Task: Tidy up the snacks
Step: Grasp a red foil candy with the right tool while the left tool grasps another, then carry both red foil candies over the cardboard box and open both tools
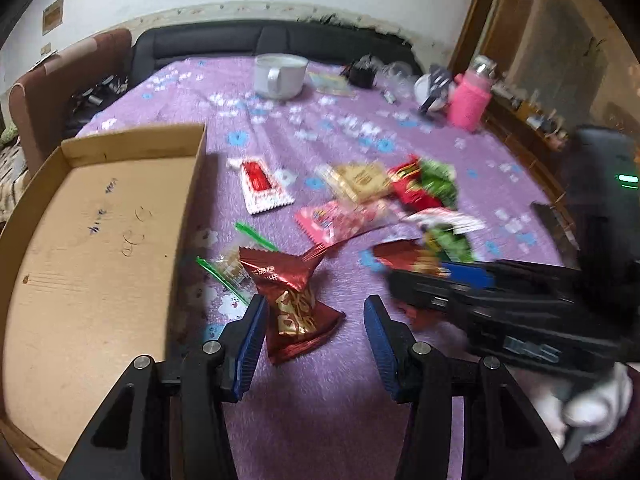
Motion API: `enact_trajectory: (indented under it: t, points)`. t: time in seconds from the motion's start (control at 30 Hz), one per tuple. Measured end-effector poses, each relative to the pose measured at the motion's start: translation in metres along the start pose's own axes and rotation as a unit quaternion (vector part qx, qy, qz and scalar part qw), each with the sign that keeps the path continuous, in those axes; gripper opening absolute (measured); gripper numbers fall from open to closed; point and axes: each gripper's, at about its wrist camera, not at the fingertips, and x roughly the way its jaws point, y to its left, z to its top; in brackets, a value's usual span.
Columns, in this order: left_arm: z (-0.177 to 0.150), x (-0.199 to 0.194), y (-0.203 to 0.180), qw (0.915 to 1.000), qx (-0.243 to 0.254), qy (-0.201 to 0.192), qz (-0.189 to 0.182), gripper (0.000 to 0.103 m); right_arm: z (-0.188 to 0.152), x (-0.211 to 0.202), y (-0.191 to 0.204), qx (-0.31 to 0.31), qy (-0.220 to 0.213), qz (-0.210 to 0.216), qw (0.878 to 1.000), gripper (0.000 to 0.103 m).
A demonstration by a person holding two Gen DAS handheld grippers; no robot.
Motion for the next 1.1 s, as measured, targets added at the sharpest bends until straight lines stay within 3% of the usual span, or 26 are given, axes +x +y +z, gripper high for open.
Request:
enact_trajectory:
  t: [0.07, 0.2, 0.23, 0.5, 0.6, 0.93, 1.1]
  points:
    - [0.003, 0.010, -0.006, 0.9994, 0.012, 0.004, 0.032, 0.052, -0.003, -0.003, -0.004, 0.006, -0.002, 0.004, 1.000, 0.033]
    - [0.005, 0.026, -0.006, 0.9995, 0.009, 0.012, 0.029, 0.047, -0.007, -0.006, -0.006, 0.010, -0.001, 0.009, 1.000, 0.033]
    - [0.004, 0.025, -0.004, 0.9995, 0.009, 0.004, 0.029, 0.031, -0.008, -0.007, -0.006, 0.009, -0.001, 0.010, 1.000, 0.033]
    - [-0.002, -0.017, 0.022, 0.9975, -0.050, -0.038, -0.034, 0.028, -0.013, -0.026, 0.009, -0.012, -0.020, 0.016, 1.000, 0.033]
    - [-0.008, -0.040, 0.038, 0.9951, -0.070, -0.058, -0.039, 0.028, -0.012, -0.031, 0.024, -0.024, -0.022, 0.028, 0.999, 0.034]
    - [-0.037, -0.093, 0.136, 0.9821, -0.145, -0.108, 0.054, 0.028, 0.000, 0.001, 0.120, -0.094, 0.011, 0.079, 0.992, 0.034]
    - [-0.049, -0.095, 0.173, 0.9760, -0.171, -0.104, 0.085, 0.029, 0.004, 0.028, 0.168, -0.131, 0.034, 0.099, 0.986, 0.034]
